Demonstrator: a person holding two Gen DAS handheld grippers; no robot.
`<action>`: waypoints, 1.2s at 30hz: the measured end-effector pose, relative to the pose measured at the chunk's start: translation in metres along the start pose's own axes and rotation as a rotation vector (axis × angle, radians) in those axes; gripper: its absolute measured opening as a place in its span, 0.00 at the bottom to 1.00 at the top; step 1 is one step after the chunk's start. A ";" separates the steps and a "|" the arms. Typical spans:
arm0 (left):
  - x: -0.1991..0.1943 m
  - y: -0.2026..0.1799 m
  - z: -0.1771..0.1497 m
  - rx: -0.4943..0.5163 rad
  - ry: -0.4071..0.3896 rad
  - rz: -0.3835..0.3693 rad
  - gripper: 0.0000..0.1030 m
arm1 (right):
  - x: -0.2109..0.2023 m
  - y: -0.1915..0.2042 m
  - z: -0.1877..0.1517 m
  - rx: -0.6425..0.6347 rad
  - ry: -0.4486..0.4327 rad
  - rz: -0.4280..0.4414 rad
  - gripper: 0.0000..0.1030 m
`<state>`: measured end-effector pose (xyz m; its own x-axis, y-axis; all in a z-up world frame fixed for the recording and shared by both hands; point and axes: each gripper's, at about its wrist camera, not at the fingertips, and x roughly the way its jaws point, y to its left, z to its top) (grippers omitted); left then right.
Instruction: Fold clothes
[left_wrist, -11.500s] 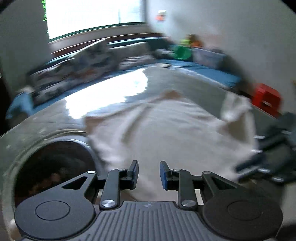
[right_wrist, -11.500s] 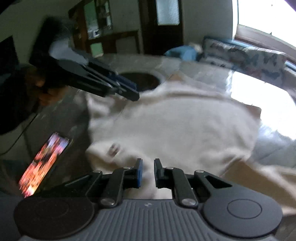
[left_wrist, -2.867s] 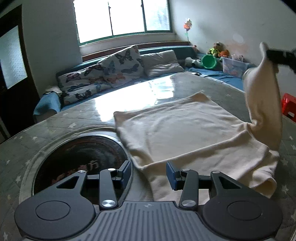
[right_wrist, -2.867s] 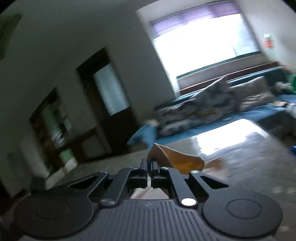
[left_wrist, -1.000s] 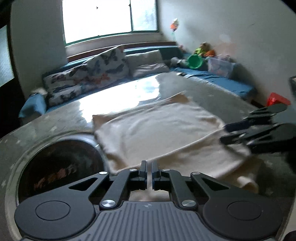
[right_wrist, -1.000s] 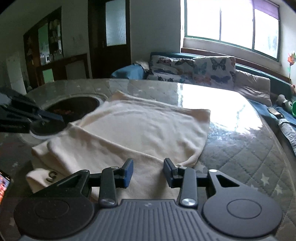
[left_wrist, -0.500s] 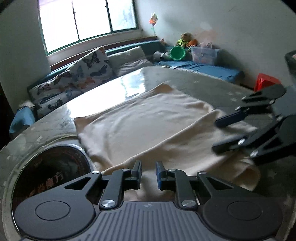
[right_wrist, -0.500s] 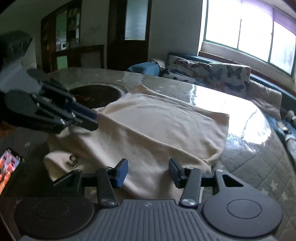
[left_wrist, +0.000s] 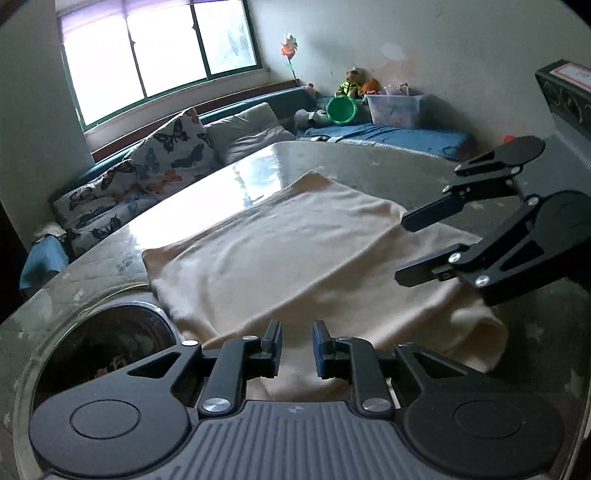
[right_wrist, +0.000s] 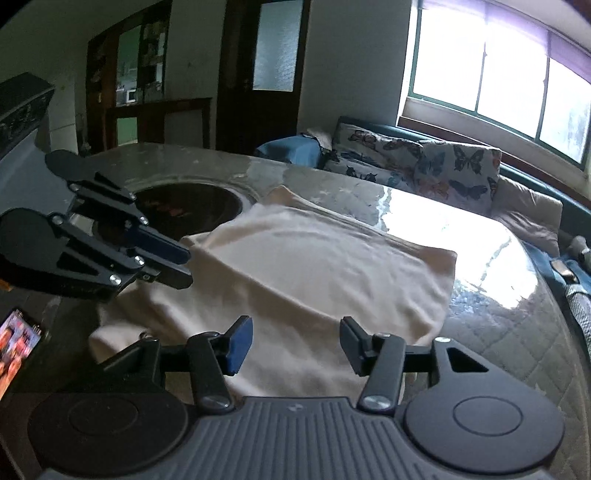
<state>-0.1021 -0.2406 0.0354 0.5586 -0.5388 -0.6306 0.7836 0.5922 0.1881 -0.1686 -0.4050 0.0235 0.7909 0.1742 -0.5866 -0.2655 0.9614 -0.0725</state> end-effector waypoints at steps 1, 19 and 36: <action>0.002 0.001 0.001 -0.005 0.002 -0.001 0.19 | 0.004 -0.002 0.000 0.013 0.009 0.004 0.52; 0.014 0.000 -0.006 0.006 0.041 -0.011 0.24 | 0.013 -0.004 -0.002 0.019 0.030 -0.001 0.61; 0.015 0.003 -0.005 -0.012 0.040 -0.004 0.28 | 0.017 0.000 -0.005 0.021 0.022 -0.006 0.80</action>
<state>-0.0927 -0.2442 0.0228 0.5440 -0.5165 -0.6613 0.7821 0.5976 0.1767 -0.1577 -0.4036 0.0092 0.7802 0.1643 -0.6035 -0.2492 0.9667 -0.0589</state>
